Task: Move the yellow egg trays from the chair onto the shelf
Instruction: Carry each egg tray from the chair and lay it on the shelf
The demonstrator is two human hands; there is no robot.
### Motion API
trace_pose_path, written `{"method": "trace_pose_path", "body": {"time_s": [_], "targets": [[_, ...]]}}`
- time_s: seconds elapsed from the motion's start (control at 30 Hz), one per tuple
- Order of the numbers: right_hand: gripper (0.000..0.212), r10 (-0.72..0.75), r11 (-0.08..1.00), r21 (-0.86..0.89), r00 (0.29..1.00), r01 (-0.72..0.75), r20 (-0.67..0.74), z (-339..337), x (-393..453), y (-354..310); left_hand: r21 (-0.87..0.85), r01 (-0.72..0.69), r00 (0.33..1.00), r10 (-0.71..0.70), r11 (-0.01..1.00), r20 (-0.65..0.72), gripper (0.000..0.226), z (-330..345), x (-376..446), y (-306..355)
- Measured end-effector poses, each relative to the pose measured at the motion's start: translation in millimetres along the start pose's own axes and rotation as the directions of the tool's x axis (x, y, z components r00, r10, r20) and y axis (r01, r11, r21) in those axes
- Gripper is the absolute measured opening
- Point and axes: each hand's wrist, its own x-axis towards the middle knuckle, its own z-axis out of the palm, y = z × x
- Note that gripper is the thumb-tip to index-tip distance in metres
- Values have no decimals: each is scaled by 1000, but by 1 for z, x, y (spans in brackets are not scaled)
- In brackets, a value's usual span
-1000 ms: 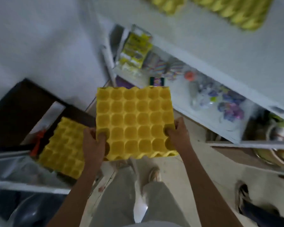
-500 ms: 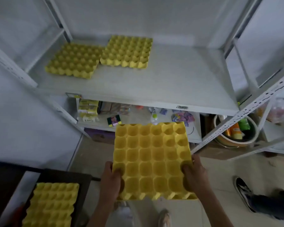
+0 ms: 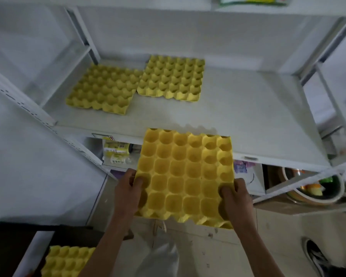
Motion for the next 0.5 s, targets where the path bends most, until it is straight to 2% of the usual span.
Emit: {"method": "trace_pose_path", "body": {"time_s": [0.1,0.27,0.37,0.5], "targets": [[11,0,1000,-7,999,0,-47,27,21,-35,9,1,1000,-1,1000,3,9,-17,50,3],[32,-84,996,-41,983,79,-164,63,66,-76,90,-92,995,95,992,-34,13,-28,122,16],[27,-97,994,-76,974,83,-206,79,92,-93,115,-104,993,109,988,-38,10,-29,152,24],[21,-111,993,-69,968,97,-225,101,126,-108,103,-43,998,47,994,-36,13,-26,190,28]]}}
